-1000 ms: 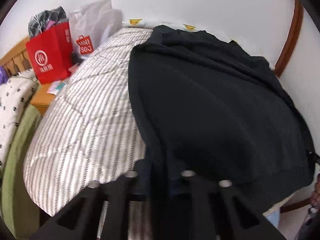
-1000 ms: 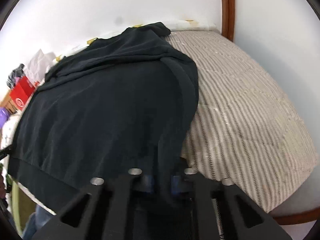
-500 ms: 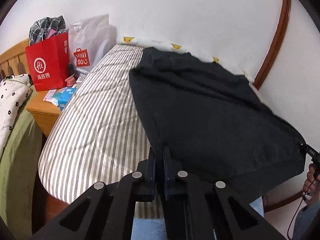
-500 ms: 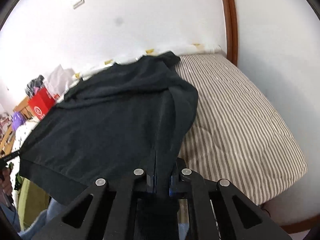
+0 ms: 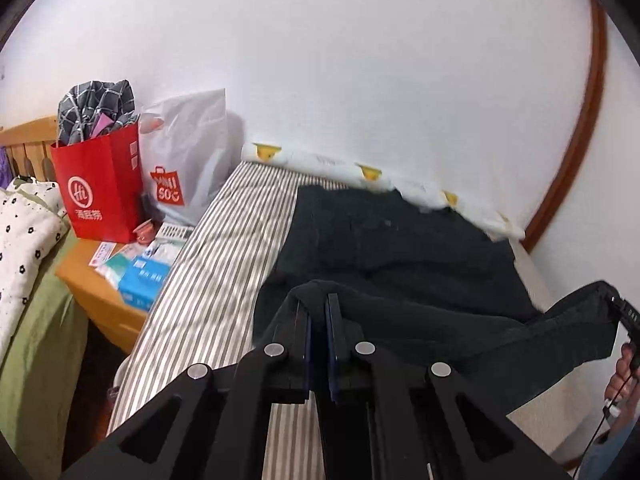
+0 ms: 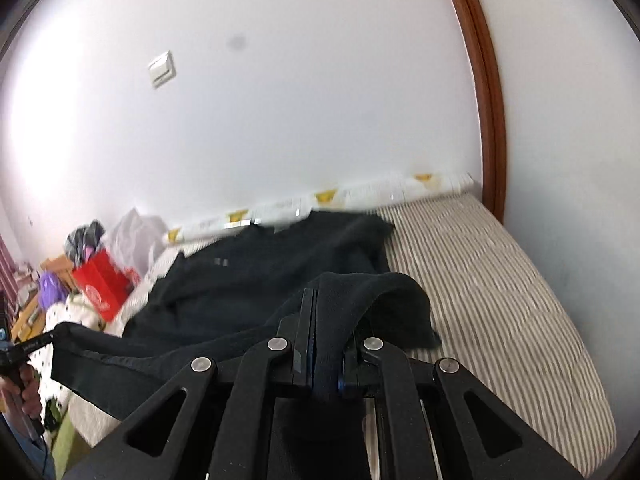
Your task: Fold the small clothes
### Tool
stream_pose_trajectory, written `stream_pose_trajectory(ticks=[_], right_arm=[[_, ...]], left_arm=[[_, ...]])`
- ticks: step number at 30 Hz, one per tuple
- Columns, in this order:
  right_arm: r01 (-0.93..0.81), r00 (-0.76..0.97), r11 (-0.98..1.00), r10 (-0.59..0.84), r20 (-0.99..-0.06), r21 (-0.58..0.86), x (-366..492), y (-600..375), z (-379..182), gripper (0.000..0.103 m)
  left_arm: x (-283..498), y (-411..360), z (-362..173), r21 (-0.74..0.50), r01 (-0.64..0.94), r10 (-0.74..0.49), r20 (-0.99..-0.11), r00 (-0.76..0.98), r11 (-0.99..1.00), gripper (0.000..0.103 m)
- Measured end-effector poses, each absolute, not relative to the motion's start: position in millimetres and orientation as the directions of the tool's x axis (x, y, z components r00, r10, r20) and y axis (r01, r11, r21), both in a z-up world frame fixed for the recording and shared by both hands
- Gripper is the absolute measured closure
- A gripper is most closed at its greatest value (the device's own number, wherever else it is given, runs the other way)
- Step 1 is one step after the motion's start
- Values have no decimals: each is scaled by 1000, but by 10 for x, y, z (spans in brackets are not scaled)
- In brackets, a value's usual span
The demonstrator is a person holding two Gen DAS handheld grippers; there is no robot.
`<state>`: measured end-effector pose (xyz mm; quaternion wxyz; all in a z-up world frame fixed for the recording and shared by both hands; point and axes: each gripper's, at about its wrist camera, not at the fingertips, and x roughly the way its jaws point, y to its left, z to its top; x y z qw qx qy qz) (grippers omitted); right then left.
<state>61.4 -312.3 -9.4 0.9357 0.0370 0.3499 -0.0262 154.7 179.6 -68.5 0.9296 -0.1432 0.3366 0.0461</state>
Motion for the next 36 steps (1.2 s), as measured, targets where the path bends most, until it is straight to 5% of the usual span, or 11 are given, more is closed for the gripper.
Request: stream_pose_trajectory(ticks=[17,31,33,36], right_arm=[[142,648,990,-100,-755,-9,2182,-3432,-900,95],[187,504,974,-204,-839,-125,2481,-3474,-1473,90],[175,486,976,-199,-851,-129,2416,-3454,-1439,85],[158,471,975,-212,-856,-155,2213,-3391,-1338,51]], left_arm=[[3135,1657,-1096,-133,-266,105,-687,719,955,97],[3303,1625,-1375,-80,-253,116,-729,674,964,93],[3270,1622,-1360,-83,-240,102,-738,667,967,84],[3167,1629,-1326,-90,-226,87,-741,665,970,66]])
